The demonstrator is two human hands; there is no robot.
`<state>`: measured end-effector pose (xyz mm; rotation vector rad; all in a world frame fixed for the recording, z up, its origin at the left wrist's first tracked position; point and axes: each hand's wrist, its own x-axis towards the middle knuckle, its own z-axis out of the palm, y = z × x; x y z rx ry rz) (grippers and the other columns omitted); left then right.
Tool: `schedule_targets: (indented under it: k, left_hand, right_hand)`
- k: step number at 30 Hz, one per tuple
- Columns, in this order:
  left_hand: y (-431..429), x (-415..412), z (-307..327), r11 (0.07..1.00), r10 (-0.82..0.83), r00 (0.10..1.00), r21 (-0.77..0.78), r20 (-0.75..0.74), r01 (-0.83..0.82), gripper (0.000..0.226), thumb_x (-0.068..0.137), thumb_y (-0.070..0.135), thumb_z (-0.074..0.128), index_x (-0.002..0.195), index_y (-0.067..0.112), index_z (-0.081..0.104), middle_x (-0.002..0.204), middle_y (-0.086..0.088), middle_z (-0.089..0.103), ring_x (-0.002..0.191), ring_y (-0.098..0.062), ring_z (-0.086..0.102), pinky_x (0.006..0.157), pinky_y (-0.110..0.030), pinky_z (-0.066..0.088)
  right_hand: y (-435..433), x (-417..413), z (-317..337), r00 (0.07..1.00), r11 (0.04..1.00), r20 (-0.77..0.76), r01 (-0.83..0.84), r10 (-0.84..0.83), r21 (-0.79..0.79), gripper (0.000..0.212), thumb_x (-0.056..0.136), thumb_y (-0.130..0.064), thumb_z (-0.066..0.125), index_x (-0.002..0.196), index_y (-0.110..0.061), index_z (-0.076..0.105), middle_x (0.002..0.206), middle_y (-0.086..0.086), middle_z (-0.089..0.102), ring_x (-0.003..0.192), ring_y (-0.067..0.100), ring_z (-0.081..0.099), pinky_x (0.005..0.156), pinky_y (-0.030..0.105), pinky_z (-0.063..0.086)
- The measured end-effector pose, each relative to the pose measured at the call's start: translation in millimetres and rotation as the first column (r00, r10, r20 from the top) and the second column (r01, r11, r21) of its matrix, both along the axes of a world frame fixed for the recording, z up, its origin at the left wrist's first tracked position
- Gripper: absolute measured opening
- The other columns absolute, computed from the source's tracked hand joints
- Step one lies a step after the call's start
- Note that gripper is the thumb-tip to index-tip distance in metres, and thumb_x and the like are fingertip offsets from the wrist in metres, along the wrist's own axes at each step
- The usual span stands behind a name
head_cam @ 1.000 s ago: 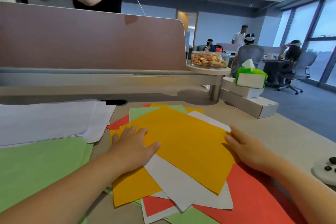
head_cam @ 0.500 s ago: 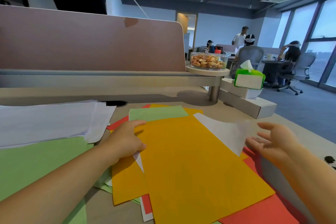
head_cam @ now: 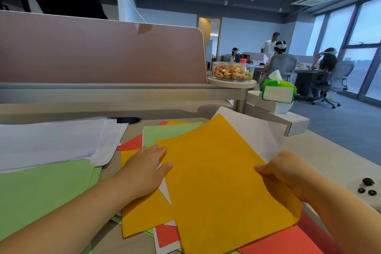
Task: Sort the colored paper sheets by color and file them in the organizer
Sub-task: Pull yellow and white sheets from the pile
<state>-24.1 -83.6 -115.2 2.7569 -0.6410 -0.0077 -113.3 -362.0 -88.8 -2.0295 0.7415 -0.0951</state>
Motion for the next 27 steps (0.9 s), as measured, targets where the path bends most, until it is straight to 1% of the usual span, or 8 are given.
schedule_targets:
  k: [4, 7, 11, 13, 16, 19, 22, 27]
  left_hand:
    - [0, -1, -2, 0.991, -0.126, 0.992, 0.045, -0.03, 0.127, 0.058, 0.098, 0.052, 0.027, 0.151, 0.039, 0.006, 0.16, 0.012, 0.006, 0.148, -0.015, -0.002, 0.12, -0.042, 0.003]
    - [-1, -2, -3, 0.987, -0.156, 0.986, 0.023, -0.049, 0.157, 0.055, 0.098, 0.052, 0.027, 0.15, 0.04, 0.013, 0.158, 0.015, 0.015, 0.148, -0.013, -0.001, 0.12, -0.042, 0.0]
    - [-3, -5, 5, 0.989, -0.142, 0.99, -0.043, -0.014, 0.141, 0.043, 0.098, 0.049, 0.034, 0.138, 0.037, 0.043, 0.145, 0.012, 0.044, 0.143, -0.014, 0.022, 0.118, -0.039, 0.016]
    - [-4, -6, 11, 0.984, -0.126, 0.991, -0.118, 0.049, 0.131, 0.03, 0.097, 0.046, 0.041, 0.115, 0.035, 0.064, 0.117, 0.011, 0.065, 0.113, -0.006, 0.053, 0.096, -0.026, 0.042]
    - [-8, -9, 22, 0.964, -0.075, 0.994, -0.251, 0.076, 0.092, 0.022, 0.097, 0.037, 0.049, 0.086, 0.033, 0.067, 0.083, 0.011, 0.068, 0.07, 0.0, 0.056, 0.057, -0.012, 0.038]
    - [-8, -5, 21, 0.901, 0.02, 1.0, -0.434, 0.023, -0.008, 0.017, 0.094, 0.029, 0.057, 0.109, 0.031, 0.064, 0.097, 0.013, 0.064, 0.091, -0.004, 0.059, 0.069, -0.015, 0.045]
    - [-7, -3, 22, 0.801, 0.02, 0.975, -0.579, -0.223, -0.149, 0.032, 0.09, 0.037, 0.061, 0.121, 0.034, 0.054, 0.105, 0.01, 0.062, 0.1, -0.013, 0.059, 0.082, -0.029, 0.051]
    - [-5, -5, 29, 0.669, -0.207, 0.784, -0.67, -0.585, -0.323, 0.034, 0.088, 0.037, 0.062, 0.114, 0.016, 0.065, 0.107, -0.002, 0.073, 0.103, -0.023, 0.067, 0.102, -0.044, 0.045]
  right_hand:
    - [-10, 6, -2, 0.995, 0.995, 0.054, 0.08, -0.084, 0.06, 0.03, 0.089, -0.019, 0.063, 0.108, 0.002, 0.051, 0.096, 0.018, 0.058, 0.085, 0.033, 0.054, 0.081, 0.04, 0.043]
    - [-13, 5, -7, 0.977, 0.948, 0.075, 0.175, -0.201, 0.268, 0.033, 0.092, -0.016, 0.059, 0.118, 0.002, 0.05, 0.108, 0.024, 0.061, 0.096, 0.039, 0.059, 0.091, 0.052, 0.046]
    - [-12, 4, -8, 0.956, 0.899, 0.102, 0.219, -0.276, 0.38, 0.019, 0.097, -0.014, 0.049, 0.107, 0.002, 0.05, 0.077, 0.018, 0.06, 0.068, 0.032, 0.054, 0.056, 0.037, 0.046]
    - [-10, 4, -8, 0.96, 0.91, 0.102, 0.209, -0.261, 0.359, 0.021, 0.097, -0.011, 0.048, 0.103, 0.009, 0.053, 0.064, 0.021, 0.058, 0.059, 0.029, 0.044, 0.052, 0.029, 0.048]
    - [-10, 4, -6, 0.97, 0.927, 0.088, 0.186, -0.226, 0.327, 0.025, 0.095, -0.007, 0.05, 0.117, 0.005, 0.051, 0.107, 0.035, 0.059, 0.078, 0.035, 0.052, 0.078, 0.051, 0.052]
    - [-12, 1, 0, 0.976, 0.929, 0.109, 0.14, -0.187, 0.344, 0.021, 0.097, -0.008, 0.048, 0.117, -0.004, 0.05, 0.103, 0.022, 0.062, 0.085, 0.036, 0.059, 0.066, 0.044, 0.049]
    - [-14, 0, 3, 0.984, 0.925, 0.145, 0.044, -0.106, 0.378, 0.021, 0.099, -0.009, 0.043, 0.116, -0.008, 0.055, 0.103, 0.02, 0.066, 0.091, 0.038, 0.062, 0.075, 0.049, 0.05]
    - [-7, -1, 7, 0.971, 0.905, 0.24, -0.097, -0.006, 0.414, 0.027, 0.099, -0.004, 0.037, 0.112, -0.013, 0.059, 0.103, 0.02, 0.07, 0.092, 0.037, 0.065, 0.076, 0.047, 0.052]
